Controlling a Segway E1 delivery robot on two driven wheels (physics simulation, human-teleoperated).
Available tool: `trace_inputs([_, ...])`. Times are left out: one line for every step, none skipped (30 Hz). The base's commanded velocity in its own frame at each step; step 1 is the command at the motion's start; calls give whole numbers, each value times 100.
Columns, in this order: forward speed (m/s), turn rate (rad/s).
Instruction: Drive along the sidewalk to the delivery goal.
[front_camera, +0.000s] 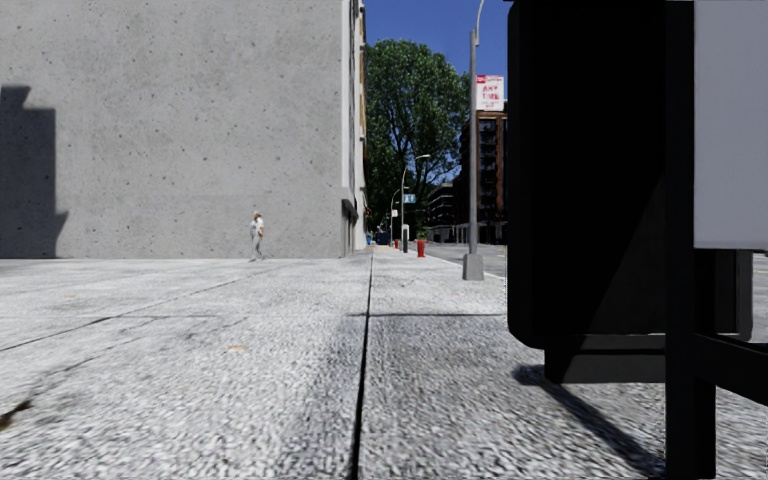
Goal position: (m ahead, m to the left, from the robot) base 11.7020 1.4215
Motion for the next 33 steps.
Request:
trace_inputs([200,17])
trace_inputs([200,21])
trace_inputs([200,22])
trace_inputs([200,22])
trace_inputs([200,22])
trace_inputs([200,9])
trace_inputs([200,0])
trace_inputs([200,0])
trace_inputs([200,0])
trace_inputs([200,0])
trace_inputs([200,0])
trace_inputs([200,0])
trace_inputs([200,0])
trace_inputs([200,0])
trace_inputs([200,0])
trace_inputs([200,0])
trace_inputs([200,0])
trace_inputs([200,0])
trace_inputs([200,0])
trace_inputs([200,0])
trace_inputs([200,0])
trace_inputs([200,0])
trace_inputs([200,0])
trace_inputs([200,0])
trace_inputs([200,0])
trace_inputs([200,0])
trace_inputs([200,0])
trace_inputs([200,0])
trace_inputs([200,0])
trace_inputs([200,0])
trace_inputs([200,0])
trace_inputs([200,0])
trace_inputs([200,0])
